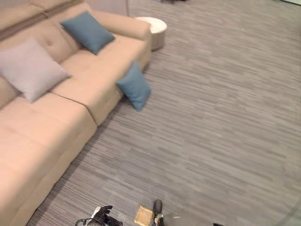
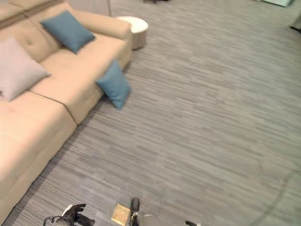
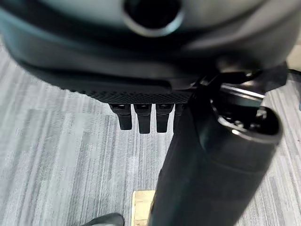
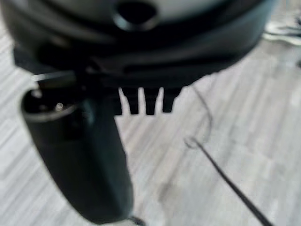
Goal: Pick up all the scattered cushions and arrange them neatly on the sofa.
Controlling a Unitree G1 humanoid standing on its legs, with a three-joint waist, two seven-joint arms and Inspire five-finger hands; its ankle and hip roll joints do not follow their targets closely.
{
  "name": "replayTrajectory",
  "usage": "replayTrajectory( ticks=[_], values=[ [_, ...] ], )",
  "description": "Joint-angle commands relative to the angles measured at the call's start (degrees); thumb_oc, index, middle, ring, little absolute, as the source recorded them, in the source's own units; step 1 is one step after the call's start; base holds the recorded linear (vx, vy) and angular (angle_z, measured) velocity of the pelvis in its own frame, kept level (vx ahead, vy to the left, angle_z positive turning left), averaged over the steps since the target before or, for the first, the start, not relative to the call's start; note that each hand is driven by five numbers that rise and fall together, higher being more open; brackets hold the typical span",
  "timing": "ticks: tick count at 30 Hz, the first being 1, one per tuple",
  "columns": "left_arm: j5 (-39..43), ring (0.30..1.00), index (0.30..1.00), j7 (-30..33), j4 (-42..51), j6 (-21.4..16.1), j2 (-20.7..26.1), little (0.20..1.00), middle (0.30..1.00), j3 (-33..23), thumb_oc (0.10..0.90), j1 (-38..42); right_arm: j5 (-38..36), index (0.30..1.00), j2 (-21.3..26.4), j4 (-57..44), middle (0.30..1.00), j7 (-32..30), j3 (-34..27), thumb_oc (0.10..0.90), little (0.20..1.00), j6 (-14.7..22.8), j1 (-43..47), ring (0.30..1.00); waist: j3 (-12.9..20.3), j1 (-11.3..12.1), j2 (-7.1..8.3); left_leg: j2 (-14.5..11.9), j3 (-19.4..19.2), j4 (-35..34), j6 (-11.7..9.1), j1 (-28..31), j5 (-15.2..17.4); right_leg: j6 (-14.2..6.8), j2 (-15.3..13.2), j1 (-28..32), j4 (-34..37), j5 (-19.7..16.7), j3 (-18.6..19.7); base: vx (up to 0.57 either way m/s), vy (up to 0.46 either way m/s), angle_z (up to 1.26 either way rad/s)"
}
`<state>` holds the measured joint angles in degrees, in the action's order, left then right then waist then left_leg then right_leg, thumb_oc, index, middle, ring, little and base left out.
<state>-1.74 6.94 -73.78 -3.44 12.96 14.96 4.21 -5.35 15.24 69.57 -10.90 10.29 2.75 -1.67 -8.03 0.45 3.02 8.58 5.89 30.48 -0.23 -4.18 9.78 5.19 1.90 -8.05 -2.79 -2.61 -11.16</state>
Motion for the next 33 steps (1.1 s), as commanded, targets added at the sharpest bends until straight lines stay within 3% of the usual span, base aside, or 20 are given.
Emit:
replayTrajectory(
  ticks=[1, 4, 9, 12, 16, 18, 23, 26, 27, 28, 29, 30, 33],
  values=[
    [-0.2, 0.9, 0.9, 0.2, 3.2, -0.6, 1.1, 0.9, 0.9, 1.0, 0.8, 1.8, -1.9, 0.9, 4.2, -1.7, 0.9, -1.7, -0.6, 0.8, 0.9, 2.4, 4.5, 0.9, -2.8, 0.0, 1.01, -10.9, -1.1, -4.1, -1.5, -2.6, -8.9, -5.2, -2.7, 5.5, 1.1, 6.6, 1.6, 0.16, -0.132, 0.09],
    [-0.8, 0.9, 0.9, 0.1, 3.4, -0.8, 0.7, 0.9, 0.9, 1.8, 0.8, 1.9, -1.8, 0.9, 4.9, -1.4, 0.9, -1.9, -0.8, 0.8, 0.9, 2.5, 4.3, 0.9, -2.3, -0.1, 0.67, -11.9, -3.5, -10.0, -1.4, -2.6, -6.9, -5.2, -2.7, 7.1, 1.4, 8.0, 0.4, 0.16, -0.07, 0.19],
    [-1.1, 0.9, 0.9, -0.3, 3.0, -1.0, 0.7, 0.9, 0.9, 2.1, 0.8, 2.1, -1.7, 0.9, 5.2, -1.0, 0.9, -1.9, -0.9, 0.8, 0.9, 2.7, 4.1, 0.9, -2.2, 0.2, 0.69, -9.2, -4.8, -14.5, -1.4, -4.7, -5.5, -5.5, -2.9, 9.5, 2.0, 8.9, 0.4, 0.13, -0.024, 0.24],
    [-0.9, 0.9, 0.9, -0.5, 2.9, -1.1, 0.6, 0.9, 0.9, 1.3, 0.8, 1.2, -1.4, 0.9, 4.9, -1.0, 0.9, -1.8, -0.6, 0.8, 0.9, 2.5, 4.0, 0.9, -2.3, 1.7, 0.03, -5.0, -3.8, -17.0, -0.9, -7.6, -7.5, -5.6, -1.2, 12.1, 2.9, 9.5, 2.6, 0.2, -0.006, -0.14],
    [-0.9, 0.9, 0.9, -0.6, 2.1, -1.0, 0.4, 0.9, 0.9, 0.7, 0.8, 0.2, -0.7, 0.9, 4.8, -0.8, 0.9, -1.6, -0.2, 0.8, 0.9, 2.2, 3.7, 0.9, -1.6, 3.2, -1.1, -3.4, -2.1, -23.7, -0.2, -6.8, -10.9, -5.7, 0.5, 14.3, 3.7, 10.4, 4.2, 0.19, 0.029, -0.39],
    [-0.7, 0.9, 0.9, -0.6, 1.5, -1.1, 0.2, 0.9, 0.9, -0.2, 0.8, -0.6, -0.5, 0.9, 4.7, -0.6, 0.9, -1.7, -0.1, 0.8, 0.9, 2.1, 3.8, 0.9, -1.3, 4.6, -1.51, -2.3, -2.6, -25.1, 0.0, -9.7, -13.9, -6.2, 1.7, 16.9, 5.0, 11.0, 5.9, 0.24, 0.043, -0.49],
    [-0.8, 0.9, 0.9, -1.0, 0.4, -0.6, 0.5, 0.9, 0.9, -1.6, 0.8, -2.3, 0.6, 0.9, 4.1, -0.3, 0.9, -1.2, 0.2, 0.8, 0.9, 1.5, 3.2, 0.9, 0.3, 6.1, -0.54, -2.1, -2.8, -24.5, 1.5, -8.7, -12.8, -6.7, 0.9, 19.2, 4.5, 12.5, 8.5, 0.21, 0.085, -0.78],
    [-0.8, 0.9, 0.9, -1.2, 0.3, -0.5, 0.8, 0.9, 0.9, -2.0, 0.8, -2.7, 1.3, 0.9, 3.5, -0.6, 0.9, -0.4, 0.4, 0.8, 0.9, 1.7, 2.5, 0.9, 1.2, 7.5, 0.44, -2.5, -4.1, -23.7, 2.9, -7.5, -10.7, -8.4, -0.6, 17.8, -2.1, 12.9, 9.0, 0.19, 0.095, -0.45],
    [-0.8, 0.9, 0.9, -1.3, 0.5, -0.4, 1.0, 0.9, 0.9, -2.0, 0.8, -2.5, 1.6, 0.9, 3.4, -0.8, 0.9, -0.2, 0.4, 0.8, 0.9, 1.5, 2.7, 0.9, 0.9, 7.5, 0.48, -2.6, -4.3, -23.3, 3.4, -7.1, -9.9, -10.0, -0.8, 16.1, -6.7, 12.0, 8.8, 0.11, 0.066, -0.52],
    [-0.5, 0.9, 0.9, -1.1, 1.7, -0.2, 1.6, 0.9, 0.9, -1.5, 0.8, -1.7, 1.8, 0.9, 3.4, -1.2, 0.9, -0.1, 0.7, 0.8, 0.9, 1.2, 3.5, 0.9, -0.8, 6.4, 0.12, -3.2, -3.8, -22.5, 4.6, -5.7, -8.8, -13.5, -1.3, 9.5, -18.4, 6.6, 8.7, 0.11, 0.066, -0.38],
    [-0.5, 0.9, 0.9, -1.1, 1.7, -0.2, 1.6, 0.9, 0.9, -1.5, 0.8, -1.7, 1.8, 0.9, 3.4, -1.2, 0.9, -0.1, 0.7, 0.8, 0.9, 1.2, 3.5, 0.9, -0.7, 6.4, 0.16, -3.1, -3.9, -22.4, 4.7, -5.9, -8.7, -13.5, -1.3, 9.3, -18.6, 6.7, 8.7, 0.08, 0.067, -0.28],
    [-0.1, 0.9, 0.9, -0.7, 2.9, -0.2, 2.0, 0.9, 0.9, -0.9, 0.8, -0.8, 1.7, 0.9, 3.3, -1.8, 0.9, 0.0, 0.8, 0.8, 0.9, 1.3, 4.3, 0.9, -2.1, 5.1, -0.96, -3.8, -3.1, -21.9, 5.6, -4.5, -7.7, -15.3, -2.2, 4.2, -25.2, 4.1, 6.9, 0.02, 0.032, -0.15],
    [0.3, 0.9, 0.9, -0.5, 3.3, -0.3, 2.0, 0.9, 0.9, -0.6, 0.8, -0.4, 1.8, 0.9, 3.0, -2.2, 0.9, 0.0, 0.9, 0.8, 0.9, 1.3, 4.4, 0.9, -2.1, 4.6, -1.71, -4.1, -2.3, -22.6, 5.9, -2.5, -6.7, -14.1, -3.8, 1.3, -25.6, 5.3, 4.1, 0.2, 0.034, 0.07]
  ],
)
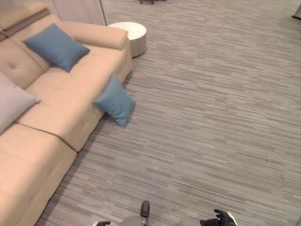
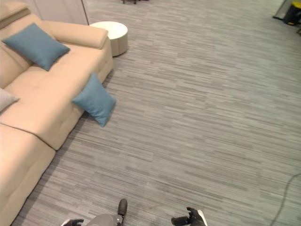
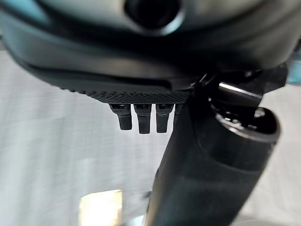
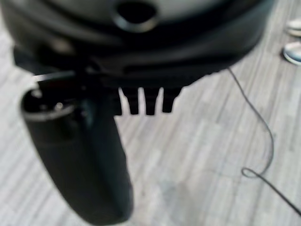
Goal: Pick up all the scattered cushions and arrange them neatly on the sofa.
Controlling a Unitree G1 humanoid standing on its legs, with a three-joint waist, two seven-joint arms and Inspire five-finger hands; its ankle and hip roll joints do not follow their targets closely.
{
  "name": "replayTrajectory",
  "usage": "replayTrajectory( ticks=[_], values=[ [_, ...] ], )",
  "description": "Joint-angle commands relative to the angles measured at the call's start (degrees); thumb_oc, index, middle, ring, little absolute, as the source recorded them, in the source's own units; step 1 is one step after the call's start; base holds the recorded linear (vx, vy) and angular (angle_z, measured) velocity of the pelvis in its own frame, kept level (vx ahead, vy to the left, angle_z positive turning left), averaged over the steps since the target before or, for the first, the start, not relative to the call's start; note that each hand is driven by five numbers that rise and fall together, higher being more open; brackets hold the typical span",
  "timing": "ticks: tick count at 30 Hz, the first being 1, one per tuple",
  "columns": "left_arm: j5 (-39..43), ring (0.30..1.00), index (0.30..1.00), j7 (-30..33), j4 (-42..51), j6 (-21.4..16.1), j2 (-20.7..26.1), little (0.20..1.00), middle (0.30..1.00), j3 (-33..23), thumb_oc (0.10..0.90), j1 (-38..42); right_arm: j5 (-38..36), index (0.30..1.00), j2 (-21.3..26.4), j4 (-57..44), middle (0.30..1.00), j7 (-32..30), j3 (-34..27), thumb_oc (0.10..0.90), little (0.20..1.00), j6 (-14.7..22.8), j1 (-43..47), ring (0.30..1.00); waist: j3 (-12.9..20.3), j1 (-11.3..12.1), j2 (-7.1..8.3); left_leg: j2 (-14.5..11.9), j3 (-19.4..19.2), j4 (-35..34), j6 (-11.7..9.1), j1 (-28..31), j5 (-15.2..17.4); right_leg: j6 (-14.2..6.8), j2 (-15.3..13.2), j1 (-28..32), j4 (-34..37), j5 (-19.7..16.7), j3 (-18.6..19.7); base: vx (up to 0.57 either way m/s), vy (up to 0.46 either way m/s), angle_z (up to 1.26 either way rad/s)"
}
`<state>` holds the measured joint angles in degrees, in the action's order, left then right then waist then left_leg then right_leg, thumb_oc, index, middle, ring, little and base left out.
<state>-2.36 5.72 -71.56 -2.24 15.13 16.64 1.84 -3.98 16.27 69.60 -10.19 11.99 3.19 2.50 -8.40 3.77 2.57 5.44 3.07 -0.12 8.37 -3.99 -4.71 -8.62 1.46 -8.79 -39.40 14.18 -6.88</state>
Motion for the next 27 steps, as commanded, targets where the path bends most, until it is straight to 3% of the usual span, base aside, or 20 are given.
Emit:
replayTrajectory(
  ticks=[1, 2, 4, 5, 7, 10, 12, 13, 14, 15, 17, 18, 25, 26, 27],
  values=[
    [1.1, 0.9, 0.9, 0.8, 1.3, -1.7, -0.2, 0.9, 0.9, -2.2, 0.8, 2.6, 0.4, 0.9, 2.0, -2.0, 0.9, -0.9, -0.4, 0.8, 0.9, 1.1, 0.4, 0.9, -1.7, 0.6, -1.37, -0.9, 1.8, 6.7, -2.7, 0.0, 9.0, 2.1, -4.2, 0.4, 16.7, -9.4, -2.3, 0.28, -0.022, 0.12],
    [1.1, 0.9, 0.9, 0.8, 1.3, -1.7, -0.2, 0.9, 0.9, -2.2, 0.8, 2.6, 0.4, 0.9, 2.0, -2.0, 0.9, -0.9, -0.4, 0.8, 0.9, 1.1, 0.4, 0.9, -1.8, 0.5, -1.4, -1.0, 1.9, 6.6, -2.7, 0.2, 9.1, 2.2, -4.1, 0.6, 16.8, -9.3, -2.5, 0.41, -0.1, 0.03],
    [1.3, 0.9, 0.9, 0.9, 0.4, -1.9, -0.3, 0.9, 0.9, -2.3, 0.8, 2.6, 0.6, 0.9, 2.0, -1.8, 0.9, -1.0, 0.1, 0.8, 0.9, 1.0, 0.6, 0.9, -2.1, -0.5, -0.53, -0.4, 3.2, 5.2, -3.4, 4.5, 11.4, 2.9, -5.0, -3.5, 28.1, -12.1, -3.3, 0.38, -0.144, 0.02],
    [1.3, 0.9, 0.9, 0.9, 0.4, -1.9, -0.3, 0.9, 0.9, -2.3, 0.8, 2.6, 0.6, 0.9, 2.0, -1.8, 0.9, -1.0, 0.1, 0.8, 0.9, 1.0, 0.5, 0.9, -2.2, -0.6, -0.8, -0.8, 3.3, 5.1, -3.4, 5.0, 11.6, 2.9, -4.7, -2.9, 28.6, -12.2, -3.5, 0.27, -0.123, -0.02],
    [0.7, 0.9, 0.9, 0.7, -0.3, -2.0, -0.3, 0.9, 0.9, -2.6, 0.8, 2.7, 0.8, 0.9, 2.1, -1.3, 0.9, -0.9, -0.2, 0.8, 0.9, 0.4, -0.2, 0.9, -2.0, -2.0, -0.24, -1.0, 5.2, 3.9, -4.6, 8.7, 13.7, 2.0, -5.1, -3.0, 36.5, -14.6, -0.2, 0.39, -0.172, 0.09],
    [0.7, 0.9, 0.9, 1.0, -1.1, -2.1, -0.9, 0.9, 0.9, -2.9, 0.8, 2.3, 0.6, 0.9, 2.0, -0.6, 0.9, -0.9, -0.1, 0.8, 0.9, 0.7, -0.5, 0.9, -1.1, -2.2, 0.29, -1.4, 5.6, 4.1, -5.2, 10.0, 14.9, 2.7, -5.1, -1.1, 37.4, -16.3, 0.3, 0.33, -0.158, 0.31],
    [0.7, 0.9, 0.9, 0.9, -1.3, -2.2, -1.3, 0.9, 0.9, -2.8, 0.8, 2.0, 0.2, 0.9, 2.1, -0.7, 0.9, -0.8, -0.5, 0.8, 0.9, 1.0, -0.8, 0.9, -0.1, -2.6, 0.06, -3.1, 6.1, 4.7, -6.5, 11.0, 15.4, 3.6, -4.5, -0.2, 36.9, -15.8, 0.3, 0.36, -0.213, 0.44],
    [0.9, 0.9, 0.9, 0.5, -1.5, -2.2, -1.5, 0.9, 0.9, -2.9, 0.8, 1.9, -0.5, 0.9, 2.2, -0.7, 0.9, -0.8, -0.8, 0.8, 0.9, 1.4, -0.7, 0.9, -0.1, -2.8, -0.3, -4.3, 5.4, 10.3, -8.4, 8.9, 12.7, 4.5, -3.9, 1.8, 37.5, -14.8, -0.4, 0.28, -0.196, 0.39],
    [0.9, 0.9, 0.9, 0.5, -1.5, -2.2, -1.5, 0.9, 0.9, -2.9, 0.8, 1.9, -0.5, 0.9, 2.2, -0.6, 0.9, -0.8, -0.8, 0.8, 0.9, 1.4, -0.7, 0.9, -0.2, -2.9, -0.33, -4.4, 5.4, 10.5, -8.5, 8.8, 12.8, 4.6, -3.9, 1.9, 37.5, -14.8, -0.5, 0.22, -0.197, 0.47],
    [1.1, 0.9, 0.9, 0.6, -1.3, -2.2, -1.7, 0.9, 0.9, -2.7, 0.8, 2.0, -1.0, 0.9, 2.3, -0.8, 0.9, -1.0, -0.8, 0.8, 0.9, 1.9, -0.4, 0.9, -0.7, -3.0, -0.25, -5.2, 4.5, 16.2, -9.7, 6.2, 10.1, 5.4, -3.7, 3.2, 37.7, -14.1, -1.0, 0.08, -0.122, 0.33],
    [1.6, 0.9, 0.9, 0.3, -0.2, -2.2, -1.6, 0.9, 0.9, -2.4, 0.8, 2.3, -1.3, 0.9, 2.4, -1.0, 0.9, -1.1, -0.8, 0.8, 0.9, 2.0, 0.0, 0.9, -2.3, -2.4, 0.51, -6.3, 2.0, 26.2, -9.9, 0.8, 5.4, 6.9, -3.7, 5.7, 38.2, -13.0, -1.3, 0.13, -0.194, 0.26],
    [1.9, 0.9, 0.9, 0.3, 0.3, -2.3, -1.4, 0.9, 0.9, -2.3, 0.8, 2.4, -1.7, 0.9, 2.6, -1.0, 0.9, -1.1, -0.9, 0.8, 0.9, 2.0, 0.3, 0.9, -2.9, -2.0, 0.84, -6.6, 1.2, 30.4, -9.4, -1.5, 4.7, 7.8, -3.4, 7.0, 38.6, -12.5, -1.4, 0.1, -0.141, -0.01],
    [1.9, 0.9, 0.9, 0.3, 0.3, -2.3, -1.4, 0.9, 0.9, -2.3, 0.8, 2.4, -1.7, 0.9, 2.6, -1.0, 0.9, -1.1, -0.9, 0.8, 0.9, 2.0, 0.3, 0.9, -2.9, -2.0, 0.84, -6.6, 1.2, 30.4, -9.4, -1.5, 4.7, 7.8, -3.4, 7.0, 38.6, -12.5, -1.4, 0.02, -0.02, -0.06],
    [2.1, 0.9, 0.9, 0.4, 0.6, -2.3, -1.4, 0.9, 0.9, -2.1, 0.8, 2.5, -1.9, 0.9, 2.7, -1.0, 0.9, -1.2, -0.9, 0.8, 0.9, 1.9, 0.4, 0.9, -3.4, -1.6, 1.42, -6.3, 0.4, 32.6, -9.0, -3.7, 4.6, 8.4, -3.6, 8.2, 38.8, -12.0, -1.4, 0.51, -0.14, 0.11],
    [1.3, 0.9, 0.9, 0.2, 0.5, -2.5, -1.9, 0.9, 0.9, -1.0, 0.8, 3.1, -3.0, 0.9, 2.7, -0.8, 0.9, -1.5, -1.3, 0.8, 0.9, 1.8, -0.2, 0.9, -3.5, -0.8, 1.34, -3.4, -2.9, 25.1, -8.0, -10.1, 8.2, 8.1, -2.5, 12.7, 41.4, -9.8, -0.7, 0.61, -0.128, 0.27]
  ],
)
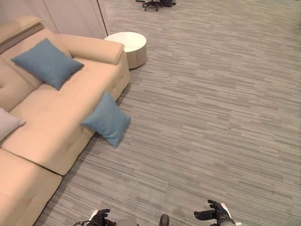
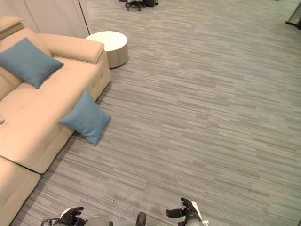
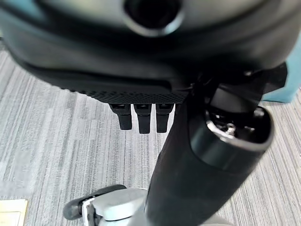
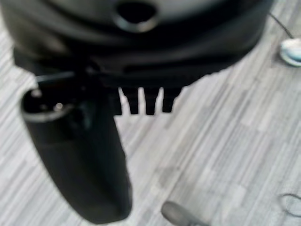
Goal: Pick up all the scattered cushions and arrange them neatly on the sofa.
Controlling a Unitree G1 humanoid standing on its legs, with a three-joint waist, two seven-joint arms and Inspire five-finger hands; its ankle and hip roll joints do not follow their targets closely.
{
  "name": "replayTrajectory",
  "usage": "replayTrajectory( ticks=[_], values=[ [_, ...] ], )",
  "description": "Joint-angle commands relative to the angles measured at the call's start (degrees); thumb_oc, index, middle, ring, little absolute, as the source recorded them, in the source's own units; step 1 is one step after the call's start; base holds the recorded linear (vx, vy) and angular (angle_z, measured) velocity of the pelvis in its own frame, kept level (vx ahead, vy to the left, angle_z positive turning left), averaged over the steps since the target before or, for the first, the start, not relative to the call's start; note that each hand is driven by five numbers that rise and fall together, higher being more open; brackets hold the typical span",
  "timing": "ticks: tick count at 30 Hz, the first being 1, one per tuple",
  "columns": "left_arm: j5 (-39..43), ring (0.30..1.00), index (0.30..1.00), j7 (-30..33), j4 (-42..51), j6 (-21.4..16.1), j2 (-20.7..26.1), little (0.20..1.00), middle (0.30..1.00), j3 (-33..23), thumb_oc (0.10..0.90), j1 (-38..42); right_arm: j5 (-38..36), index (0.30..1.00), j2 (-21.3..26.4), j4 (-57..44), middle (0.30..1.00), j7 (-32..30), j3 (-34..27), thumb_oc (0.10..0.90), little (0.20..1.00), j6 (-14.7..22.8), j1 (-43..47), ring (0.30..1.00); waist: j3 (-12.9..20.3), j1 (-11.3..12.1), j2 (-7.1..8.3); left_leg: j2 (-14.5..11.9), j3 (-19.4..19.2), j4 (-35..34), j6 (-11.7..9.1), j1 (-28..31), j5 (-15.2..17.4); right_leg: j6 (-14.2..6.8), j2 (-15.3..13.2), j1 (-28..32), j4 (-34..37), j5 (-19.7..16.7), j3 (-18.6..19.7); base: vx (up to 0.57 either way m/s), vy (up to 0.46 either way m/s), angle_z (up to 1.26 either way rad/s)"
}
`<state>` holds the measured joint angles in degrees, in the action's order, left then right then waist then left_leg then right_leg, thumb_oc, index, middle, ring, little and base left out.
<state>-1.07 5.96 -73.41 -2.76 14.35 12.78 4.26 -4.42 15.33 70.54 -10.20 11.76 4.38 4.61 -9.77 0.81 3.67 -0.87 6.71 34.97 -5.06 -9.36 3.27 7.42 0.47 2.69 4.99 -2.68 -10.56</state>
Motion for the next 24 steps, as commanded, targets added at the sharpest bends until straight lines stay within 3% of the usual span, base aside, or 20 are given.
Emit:
replayTrajectory(
  ticks=[1, 2, 4, 7, 9, 10, 11, 12, 13, 14, 15, 17, 19, 21, 22, 23, 24],
  values=[
    [-0.1, 0.9, 0.9, -0.1, 2.5, -2.0, -1.2, 0.9, 0.9, 3.0, 0.8, 0.9, -2.6, 0.9, 3.6, -1.6, 0.9, -1.6, -1.2, 0.8, 0.9, 0.5, -2.3, 0.9, -1.7, 2.3, -0.04, 3.1, -7.3, -14.6, 5.4, -5.3, -0.5, -8.1, -1.1, 1.9, -2.5, 7.5, 2.7, 1.37, 0.111, 0.4],
    [1.0, 0.9, 0.9, -0.6, 3.1, -2.2, -1.0, 0.9, 0.9, 1.8, 0.8, -0.4, -1.7, 0.9, 3.0, -0.2, 0.9, -1.5, -0.7, 0.8, 0.9, 0.0, -3.2, 0.9, 0.3, 4.5, -1.44, 4.7, -7.4, -28.8, 5.0, -6.3, -7.8, -8.3, 2.2, 8.2, -1.8, 11.9, 6.5, 1.06, 0.21, 0.62],
    [0.9, 0.9, 0.9, -0.6, 2.8, -2.0, -0.8, 0.9, 0.9, 1.4, 0.8, -0.9, -1.4, 0.9, 2.7, -0.2, 0.9, -1.3, -0.6, 0.8, 0.9, -0.1, -3.7, 0.9, 0.9, 4.7, -0.84, 4.9, -7.3, -28.7, 5.6, -5.6, -7.5, -8.4, 1.7, 8.6, -2.3, 12.3, 6.7, 0.66, 0.166, 0.1],
    [1.1, 0.9, 0.9, -0.9, 2.6, -1.8, -0.4, 0.9, 0.9, 0.8, 0.8, -1.2, -0.7, 0.9, 2.3, -0.5, 0.9, -0.4, -0.7, 0.8, 0.9, -0.1, -4.2, 0.9, 2.1, 5.5, 0.72, 5.9, -7.6, -26.6, 7.4, -4.6, -4.7, -10.5, -0.3, 8.0, -8.1, 12.8, 7.4, 0.35, 0.186, -0.43],
    [1.3, 0.9, 0.9, -1.0, 3.3, -1.7, -0.1, 0.9, 0.9, 0.6, 0.8, -0.8, 0.2, 0.9, 2.2, -0.3, 0.9, -0.1, -0.6, 0.8, 0.9, -0.3, -4.1, 0.9, 2.3, 6.0, 0.99, 6.3, -8.1, -26.5, 8.6, -3.2, -2.8, -13.5, -1.9, 5.3, -14.4, 10.5, 6.2, 0.2, 0.141, -0.52],
    [1.3, 0.9, 0.9, -1.0, 3.3, -1.7, -0.1, 0.9, 0.9, 0.6, 0.8, -0.8, 0.2, 0.9, 2.2, -0.3, 0.9, -0.1, -0.6, 0.8, 0.9, -0.3, -4.1, 0.9, 2.4, 6.0, 0.98, 6.3, -8.1, -26.5, 8.6, -3.3, -2.8, -13.5, -1.9, 5.3, -14.4, 10.5, 6.2, 0.22, 0.158, -0.35],
    [1.6, 0.9, 0.9, -0.8, 4.3, -1.8, 0.3, 0.9, 0.9, 0.9, 0.8, -0.4, 0.2, 0.9, 2.2, -1.0, 0.9, 0.0, -0.6, 0.8, 0.9, -0.1, -3.8, 0.9, 1.5, 5.3, 0.68, 6.6, -7.6, -26.7, 9.7, -1.4, -2.0, -15.9, -3.0, 0.7, -23.7, 5.1, 5.2, 0.21, 0.142, -0.3],
    [1.8, 0.9, 0.9, -0.7, 4.9, -1.9, 0.5, 0.9, 0.9, 1.0, 0.8, -0.3, 0.0, 0.9, 2.2, -1.5, 0.9, 0.1, -0.9, 0.8, 0.9, 0.0, -3.6, 0.9, 1.4, 4.7, -0.13, 6.2, -6.8, -27.6, 9.9, 0.0, -1.7, -16.3, -3.1, -1.7, -26.9, 3.1, 4.7, 0.21, 0.142, -0.2],
    [1.8, 0.9, 0.9, -0.7, 4.9, -1.8, 0.5, 0.9, 0.9, 1.0, 0.8, -0.3, 0.0, 0.9, 2.2, -1.5, 0.9, 0.1, -0.9, 0.8, 0.9, 0.0, -3.6, 0.9, 1.4, 4.7, -0.1, 6.3, -6.8, -27.6, 9.9, 0.0, -1.7, -16.3, -3.2, -1.7, -27.1, 3.2, 4.6, 0.3, 0.123, 0.19],
    [1.6, 0.9, 0.9, -0.7, 5.2, -1.9, 0.8, 0.9, 0.9, 1.4, 0.8, 0.0, -0.1, 0.9, 2.1, -2.0, 0.9, 0.0, -1.2, 0.8, 0.9, 0.2, -3.5, 0.9, 1.0, 3.6, -1.6, 5.4, -5.4, -29.2, 10.1, 3.5, -1.1, -15.1, -3.6, -5.7, -30.4, 3.3, 1.9, 0.22, 0.082, 0.51],
    [1.6, 0.9, 0.9, -0.7, 5.2, -1.9, 0.8, 0.9, 0.9, 1.4, 0.8, 0.0, -0.1, 0.9, 2.1, -2.0, 0.9, 0.0, -1.2, 0.8, 0.9, 0.2, -3.5, 0.9, 0.8, 3.4, -1.51, 5.6, -5.2, -29.2, 10.1, 3.6, -1.0, -15.1, -3.7, -5.6, -30.7, 3.6, 1.8, 0.31, 0.094, 0.6],
    [1.5, 0.9, 0.9, -0.7, 5.0, -2.1, 0.8, 0.9, 0.9, 1.8, 0.8, 0.3, -0.2, 0.9, 2.0, -2.2, 0.9, -0.2, -1.1, 0.8, 0.9, 0.4, -3.3, 0.9, 0.2, 2.2, -2.28, 5.4, -3.2, -30.8, 10.0, 6.7, -0.3, -13.4, -2.8, -9.4, -29.5, 5.9, 0.1, 0.27, 0.022, 0.61],
    [1.3, 0.9, 0.9, -0.7, 4.7, -2.1, 0.7, 0.9, 0.9, 1.9, 0.8, 0.5, -0.6, 0.9, 2.0, -2.2, 0.9, -0.2, -1.1, 0.8, 0.9, 0.5, -3.2, 0.9, -0.2, 1.3, -2.05, 5.8, -1.9, -31.5, 9.6, 9.2, 0.6, -12.7, -2.1, -10.4, -23.5, 6.6, -0.6, 0.33, -0.022, 0.61],
    [0.7, 0.9, 0.9, -0.6, 3.8, -2.4, 0.5, 0.9, 0.9, 2.0, 0.8, 0.8, -0.7, 0.9, 2.1, -2.2, 0.9, -0.3, -0.9, 0.8, 0.9, 0.5, -3.1, 0.9, -0.6, 0.0, -1.04, 7.0, 0.5, -32.6, 8.9, 12.7, 2.3, -12.8, -1.9, -13.8, -12.2, 3.6, -0.3, 0.41, -0.08, 0.37],
    [0.7, 0.9, 0.9, -0.6, 3.8, -2.4, 0.5, 0.9, 0.9, 2.0, 0.8, 0.7, -0.7, 0.9, 2.1, -2.2, 0.9, -0.3, -0.9, 0.8, 0.9, 0.5, -3.2, 0.9, -0.9, -0.1, -1.3, 6.7, 0.6, -32.7, 8.8, 13.3, 2.5, -12.8, -1.6, -13.1, -11.7, 3.5, -0.6, 0.54, -0.117, 0.51],
    [0.4, 0.9, 0.9, -0.5, 2.9, -2.6, 0.2, 0.9, 0.9, 1.6, 0.8, 1.0, -0.4, 0.9, 2.0, -2.1, 0.9, -0.2, -0.9, 0.8, 0.9, 0.0, -3.1, 0.9, -1.1, -1.0, -0.91, 6.9, 2.5, -33.1, 8.2, 15.6, 3.8, -14.0, -2.4, -16.1, -6.4, 0.6, -0.4, 0.42, -0.095, 0.52],
    [0.1, 0.9, 0.9, -0.6, 2.5, -2.7, 0.1, 0.9, 0.9, 1.4, 0.8, 0.9, -0.1, 0.9, 2.1, -2.0, 0.9, -0.2, -0.9, 0.8, 0.9, -0.3, -3.2, 0.9, -1.1, -1.4, -1.03, 6.6, 3.3, -33.4, 8.0, 16.9, 4.6, -14.4, -2.4, -16.6, -5.0, -0.1, -0.4, 0.42, -0.093, 0.62]
  ],
)
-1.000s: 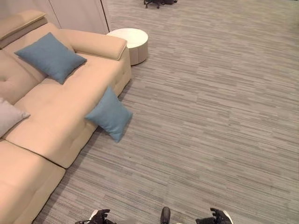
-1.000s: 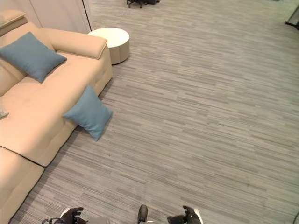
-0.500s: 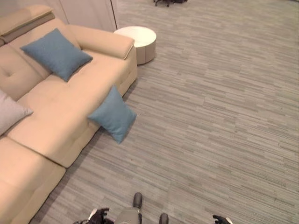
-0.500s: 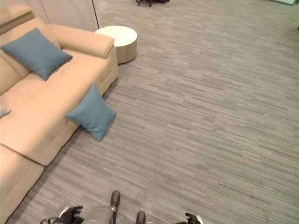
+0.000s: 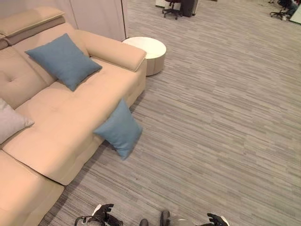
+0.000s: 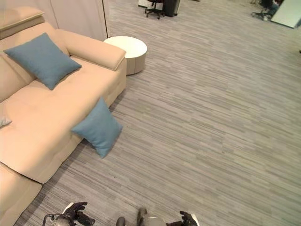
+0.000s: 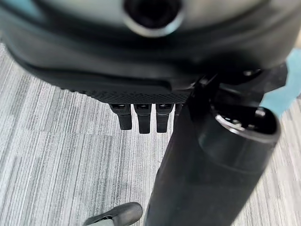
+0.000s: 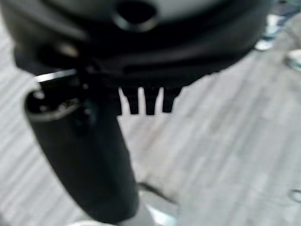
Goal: Pick up all the scattered cushions and arrange them neatly on the sofa.
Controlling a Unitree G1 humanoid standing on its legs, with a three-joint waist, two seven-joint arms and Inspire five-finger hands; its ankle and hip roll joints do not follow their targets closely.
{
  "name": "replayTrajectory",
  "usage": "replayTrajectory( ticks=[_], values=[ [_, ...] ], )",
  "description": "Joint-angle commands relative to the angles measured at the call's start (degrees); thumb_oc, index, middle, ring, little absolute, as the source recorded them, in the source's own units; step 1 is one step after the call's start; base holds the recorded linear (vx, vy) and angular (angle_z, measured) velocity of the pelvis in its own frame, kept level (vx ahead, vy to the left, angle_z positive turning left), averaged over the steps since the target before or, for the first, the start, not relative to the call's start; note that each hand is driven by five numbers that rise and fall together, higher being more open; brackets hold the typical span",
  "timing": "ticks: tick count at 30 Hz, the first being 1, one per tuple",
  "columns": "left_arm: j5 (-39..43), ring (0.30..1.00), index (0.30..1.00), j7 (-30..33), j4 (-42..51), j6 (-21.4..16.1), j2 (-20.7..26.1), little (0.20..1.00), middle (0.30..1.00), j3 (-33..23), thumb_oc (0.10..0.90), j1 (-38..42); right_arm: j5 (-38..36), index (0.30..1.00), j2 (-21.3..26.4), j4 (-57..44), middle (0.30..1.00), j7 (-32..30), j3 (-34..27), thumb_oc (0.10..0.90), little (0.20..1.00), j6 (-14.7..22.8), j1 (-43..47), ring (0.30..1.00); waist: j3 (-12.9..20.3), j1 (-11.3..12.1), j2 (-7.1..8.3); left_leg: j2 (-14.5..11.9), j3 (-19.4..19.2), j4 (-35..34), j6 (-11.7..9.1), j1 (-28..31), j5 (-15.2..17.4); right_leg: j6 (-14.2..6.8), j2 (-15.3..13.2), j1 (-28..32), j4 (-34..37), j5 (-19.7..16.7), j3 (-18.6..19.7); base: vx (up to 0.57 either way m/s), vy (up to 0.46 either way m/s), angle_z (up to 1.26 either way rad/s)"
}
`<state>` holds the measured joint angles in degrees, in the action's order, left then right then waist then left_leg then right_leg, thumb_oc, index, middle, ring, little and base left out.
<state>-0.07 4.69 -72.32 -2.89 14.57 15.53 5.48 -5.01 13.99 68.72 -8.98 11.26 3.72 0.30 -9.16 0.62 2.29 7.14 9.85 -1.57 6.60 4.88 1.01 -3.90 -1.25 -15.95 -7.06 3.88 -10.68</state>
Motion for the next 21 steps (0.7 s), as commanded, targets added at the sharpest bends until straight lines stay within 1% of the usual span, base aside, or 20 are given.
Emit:
replayTrajectory(
  ticks=[1, 2, 3, 4, 5, 6, 7, 8, 9, 10, 11, 12, 13, 14, 15, 16, 17, 19, 21],
  values=[
    [-0.9, 0.9, 0.9, 0.7, 1.4, -2.6, -0.1, 0.9, 0.9, -1.3, 0.8, -0.3, 0.5, 0.9, 3.5, -0.2, 0.9, -1.4, -0.4, 0.8, 0.9, 0.4, 1.1, 0.9, -1.8, -1.2, 0.17, -1.6, 0.2, 3.1, -3.7, 2.8, 7.0, -3.1, -0.5, 2.3, 7.2, -6.7, -0.4, 0.27, -0.062, 0.47],
    [-0.9, 0.9, 0.9, 0.7, 1.0, -2.6, -0.2, 0.9, 0.9, -1.6, 0.8, -0.4, 0.7, 0.9, 3.5, -0.1, 0.9, -1.5, -0.5, 0.8, 0.9, 0.4, 1.0, 0.9, -1.7, -1.5, 0.23, -1.6, 1.0, 3.2, -3.8, 3.8, 7.8, -3.3, -0.5, 1.6, 7.4, -7.3, -0.3, 0.41, -0.135, 0.49],
    [-1.5, 0.9, 0.9, 0.7, 0.0, -2.4, -0.3, 0.9, 0.9, -2.0, 0.8, -1.1, 0.8, 0.9, 3.4, 0.3, 0.9, -1.1, -0.4, 0.8, 0.9, 0.4, 0.2, 0.9, -0.7, -1.6, 0.86, -2.0, 1.8, 2.8, -4.4, 6.2, 9.7, -2.7, -0.9, 3.1, 8.0, -8.0, 0.1, 0.41, -0.134, 0.42],
    [-1.5, 0.9, 0.9, 0.7, 0.0, -2.5, -0.3, 0.9, 0.9, -2.0, 0.8, -1.1, 0.8, 0.9, 3.5, 0.3, 0.9, -1.1, -0.4, 0.8, 0.9, 0.4, 0.1, 0.9, -0.8, -1.6, 0.78, -2.1, 1.9, 2.8, -4.4, 6.3, 9.7, -2.7, -0.8, 3.3, 8.0, -8.0, 0.1, 0.43, -0.164, 0.63],
    [-1.7, 0.9, 0.9, 0.6, -0.8, -2.4, -0.6, 0.9, 0.9, -2.2, 0.8, -1.8, 0.8, 0.9, 3.5, 0.6, 0.9, -0.8, -0.3, 0.8, 0.9, 0.5, -0.3, 0.9, 0.3, -1.7, 0.62, -3.0, 2.2, 2.8, -5.0, 7.5, 10.2, -2.2, -0.6, 3.9, 7.5, -8.2, 0.0, 0.39, -0.171, 0.6],
    [-1.5, 0.9, 0.9, 0.5, -1.3, -2.4, -0.8, 0.9, 0.9, -2.5, 0.8, -2.3, 0.6, 0.9, 3.5, 0.7, 0.9, -0.7, -0.4, 0.8, 0.9, 0.8, -0.5, 0.9, 1.1, -2.0, 0.11, -4.7, 2.4, 5.4, -6.3, 7.5, 9.0, -1.2, 0.2, 4.5, 5.6, -7.6, 0.3, 0.39, -0.171, 0.72],
    [-1.5, 0.9, 0.9, 0.5, -1.3, -2.4, -0.8, 0.9, 0.9, -2.5, 0.8, -2.3, 0.6, 0.9, 3.5, 0.7, 0.9, -0.7, -0.4, 0.8, 0.9, 0.8, -0.5, 0.9, 1.1, -2.0, 0.1, -4.7, 2.4, 5.4, -6.3, 7.5, 9.0, -1.2, 0.2, 4.5, 5.6, -7.6, 0.3, 0.35, -0.181, 0.52],
    [-1.4, 0.9, 0.9, 0.3, -1.3, -2.2, -0.7, 0.9, 0.9, -2.6, 0.8, -2.5, 0.4, 0.9, 3.5, 0.7, 0.9, -0.5, -0.4, 0.8, 0.9, 0.8, -0.4, 0.9, 1.2, -2.0, -0.01, -5.3, 1.9, 7.8, -7.1, 7.0, 7.6, -0.7, 0.7, 5.3, 5.1, -7.1, 0.5, 0.24, -0.136, 0.4],
    [-1.4, 0.9, 0.9, 0.2, -1.2, -2.3, -0.7, 0.9, 0.9, -2.6, 0.8, -2.7, 0.1, 0.9, 3.4, 0.4, 0.9, -0.5, -0.3, 0.8, 0.9, 1.2, -0.3, 0.9, 1.0, -1.6, -0.48, -6.0, 0.8, 12.7, -8.5, 6.1, 5.2, 0.0, 1.5, 7.3, 5.1, -6.2, 0.5, 0.36, -0.237, 0.11],
    [-1.1, 0.9, 0.9, 0.2, -0.5, -2.1, -0.6, 0.9, 0.9, -2.1, 0.8, -2.6, -0.8, 0.9, 3.7, -0.3, 0.9, -0.5, 0.0, 0.8, 0.9, 1.8, 0.7, 0.9, -0.4, -1.1, 0.29, -6.0, -1.1, 26.4, -9.4, -0.6, -0.3, 1.6, 1.7, 10.2, 5.0, -4.3, 1.9, 0.24, -0.164, -0.08],
    [-1.1, 0.9, 0.9, 0.2, -0.5, -2.1, -0.5, 0.9, 0.9, -2.1, 0.8, -2.6, -0.8, 0.9, 3.6, -0.3, 0.9, -0.5, 0.0, 0.8, 0.9, 1.8, 0.7, 0.9, -0.2, -1.2, 0.53, -5.8, -0.9, 26.3, -9.3, -0.9, -0.6, 1.6, 1.4, 9.9, 5.0, -4.4, 1.8, 0.27, -0.221, -0.19],
    [-0.3, 0.9, 0.9, 0.3, 0.4, -2.1, -0.2, 0.9, 0.9, -2.0, 0.8, -2.2, -1.0, 0.9, 3.8, -0.6, 0.9, -0.7, 0.2, 0.8, 0.9, 2.0, 1.3, 0.9, -1.0, -0.9, 1.35, -6.2, -2.2, 31.5, -9.2, -3.8, -3.6, 2.8, 1.6, 11.5, 4.8, -3.5, 2.2, 0.14, -0.119, -0.16],
    [-0.3, 0.9, 0.9, 0.3, 0.4, -2.1, -0.2, 0.9, 0.9, -2.0, 0.8, -2.2, -1.0, 0.9, 3.8, -0.6, 0.9, -0.7, 0.2, 0.8, 0.9, 2.0, 1.3, 0.9, -1.1, -0.8, 1.21, -6.3, -2.2, 32.0, -9.3, -4.0, -3.3, 2.8, 1.7, 11.5, 4.8, -3.4, 2.2, 0.31, -0.265, -0.23],
    [0.0, 0.9, 0.9, 0.5, 2.0, -2.1, -0.2, 0.9, 0.9, -1.2, 0.8, -1.5, -1.8, 0.9, 4.3, -0.2, 0.9, -1.2, 0.2, 0.8, 0.9, 1.4, 1.7, 0.9, -2.4, 0.3, 3.15, -6.8, -7.5, 37.9, -7.0, -13.1, -1.1, 4.2, 0.6, 15.3, 6.1, -1.9, 2.9, 0.27, -0.155, -0.06],
    [0.0, 0.9, 0.9, 0.7, 2.3, -2.1, -0.2, 0.9, 0.9, -0.9, 0.8, -1.3, -2.1, 0.9, 4.4, -0.3, 0.9, -1.2, 0.1, 0.8, 0.9, 1.5, 1.6, 0.9, -2.9, 1.3, 2.74, -6.9, -8.9, 36.7, -6.6, -15.1, 1.1, 4.2, 1.3, 17.0, 6.7, -1.2, 3.0, 0.39, -0.156, 0.0],
    [0.0, 0.9, 0.9, 0.5, 2.4, -2.2, -0.3, 0.9, 0.9, -0.7, 0.8, -1.2, -2.3, 0.9, 4.6, -0.3, 0.9, -1.3, 0.0, 0.8, 0.9, 1.4, 1.5, 0.9, -2.8, 1.7, 2.65, -6.2, -9.4, 32.9, -6.2, -16.1, 2.2, 4.0, 1.5, 18.3, 7.0, -0.5, 3.3, 0.35, -0.014, 0.02],
    [-0.1, 0.9, 0.9, 0.5, 2.6, -2.3, -0.4, 0.9, 0.9, -0.6, 0.8, -1.3, -2.1, 0.9, 4.8, -0.2, 0.9, -1.3, 0.0, 0.8, 0.9, 1.4, 1.3, 0.9, -2.4, 1.9, 2.71, -5.4, -9.9, 28.3, -6.1, -17.4, 2.1, 3.7, 1.6, 18.9, 7.4, 0.1, 3.3, 0.35, 0.005, -0.07],
    [-0.1, 0.9, 0.9, 0.3, 2.8, -2.4, -0.5, 0.9, 0.9, -0.4, 0.8, -1.4, -1.7, 0.9, 5.0, -0.1, 0.9, -1.5, 0.2, 0.8, 0.9, 1.4, 1.0, 0.9, -2.2, 2.6, 1.78, -4.6, -10.4, 19.9, -6.5, -18.6, 0.6, 3.6, 2.7, 20.7, 7.5, 1.8, 3.8, 0.34, 0.026, 0.03],
    [-0.4, 0.9, 0.9, 0.3, 2.4, -2.4, -0.5, 0.9, 0.9, -0.5, 0.8, -1.8, -1.4, 0.9, 5.0, 0.2, 0.9, -1.6, 0.3, 0.8, 0.9, 1.2, 0.6, 0.9, -1.7, 3.0, 1.08, -4.4, -11.4, 13.3, -7.0, -19.2, -3.0, 3.7, 4.3, 23.1, 8.0, 3.5, 4.7, 0.32, 0.026, -0.08]
  ],
)
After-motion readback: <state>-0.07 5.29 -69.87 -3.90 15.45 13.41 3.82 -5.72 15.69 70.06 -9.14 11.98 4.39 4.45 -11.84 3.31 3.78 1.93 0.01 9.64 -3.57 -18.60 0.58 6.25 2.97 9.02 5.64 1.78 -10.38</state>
